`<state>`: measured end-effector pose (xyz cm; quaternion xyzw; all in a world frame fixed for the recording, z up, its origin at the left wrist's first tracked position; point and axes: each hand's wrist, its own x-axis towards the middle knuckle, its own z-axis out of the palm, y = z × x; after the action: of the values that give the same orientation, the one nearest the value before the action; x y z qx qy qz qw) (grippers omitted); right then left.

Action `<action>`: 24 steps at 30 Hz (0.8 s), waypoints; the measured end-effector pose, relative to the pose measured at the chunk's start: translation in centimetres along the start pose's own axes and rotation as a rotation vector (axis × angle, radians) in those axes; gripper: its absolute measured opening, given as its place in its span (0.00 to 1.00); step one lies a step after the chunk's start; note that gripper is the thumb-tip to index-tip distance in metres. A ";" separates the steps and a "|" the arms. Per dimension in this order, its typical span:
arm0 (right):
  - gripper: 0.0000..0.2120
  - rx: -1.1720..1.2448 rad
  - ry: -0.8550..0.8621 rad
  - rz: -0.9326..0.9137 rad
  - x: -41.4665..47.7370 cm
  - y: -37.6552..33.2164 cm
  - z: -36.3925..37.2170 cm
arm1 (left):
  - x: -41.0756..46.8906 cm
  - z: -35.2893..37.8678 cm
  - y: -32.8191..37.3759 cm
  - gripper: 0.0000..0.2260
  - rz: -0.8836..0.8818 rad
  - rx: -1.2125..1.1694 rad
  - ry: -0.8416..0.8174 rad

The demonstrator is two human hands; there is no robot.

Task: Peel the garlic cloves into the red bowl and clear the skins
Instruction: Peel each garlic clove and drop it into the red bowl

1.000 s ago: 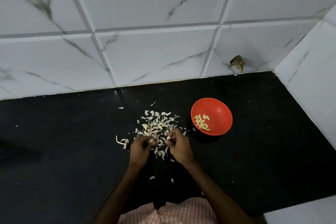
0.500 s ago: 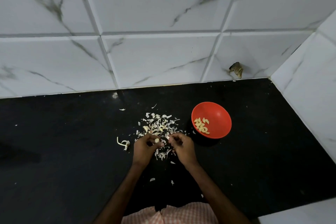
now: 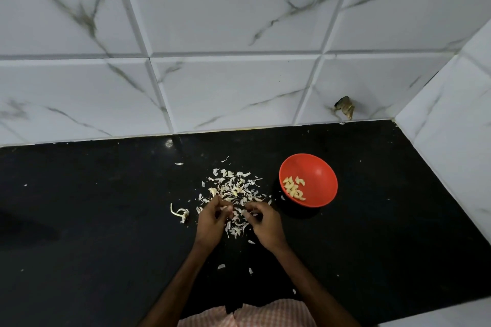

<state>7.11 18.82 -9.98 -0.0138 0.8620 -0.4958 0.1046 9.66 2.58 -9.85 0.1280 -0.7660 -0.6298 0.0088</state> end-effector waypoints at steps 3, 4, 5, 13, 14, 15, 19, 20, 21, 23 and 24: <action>0.17 -0.065 0.003 -0.066 -0.1 -0.3 0.1 | -0.2 0.0 0.0 0.02 -0.015 -0.057 -0.041; 0.16 0.010 0.015 -0.079 -0.1 -0.5 0.1 | -0.1 0.0 0.0 0.03 -0.027 -0.069 -0.048; 0.14 0.110 0.011 -0.073 -0.1 -0.8 0.1 | -0.1 0.0 -0.1 0.04 -0.044 -0.082 -0.054; 0.09 0.370 0.006 -0.017 -0.3 -2.2 0.7 | -0.1 0.4 0.0 0.04 -0.080 -0.233 -0.104; 0.09 0.363 0.033 -0.019 -0.2 -2.2 0.5 | -0.1 0.5 0.1 0.05 -0.082 -0.234 -0.127; 0.09 0.366 0.056 -0.015 -0.1 -2.2 0.3 | -0.1 0.5 0.3 0.05 -0.078 -0.227 -0.140; 0.06 0.413 0.099 -0.010 -0.3 -2.4 0.4 | -0.1 0.5 0.9 0.04 -0.052 -0.190 -0.098; 0.06 0.410 0.101 -0.016 -0.4 -2.4 0.5 | -0.1 0.5 1.0 0.04 -0.025 -0.147 -0.089; 0.05 0.395 0.099 -0.021 -0.4 -2.3 0.5 | -0.2 0.5 1.0 0.03 0.015 -0.077 -0.082; 0.06 0.321 0.090 -0.044 -0.2 -2.3 0.4 | -0.3 0.7 1.1 0.05 0.079 0.058 -0.073; 0.07 0.289 0.076 -0.061 -0.1 -2.2 0.3 | -0.3 0.7 1.1 0.05 0.090 0.099 -0.070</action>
<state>7.05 17.46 -8.19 -0.0060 0.7842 -0.6178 0.0575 9.66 3.55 -8.88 0.0718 -0.8011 -0.5942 0.0040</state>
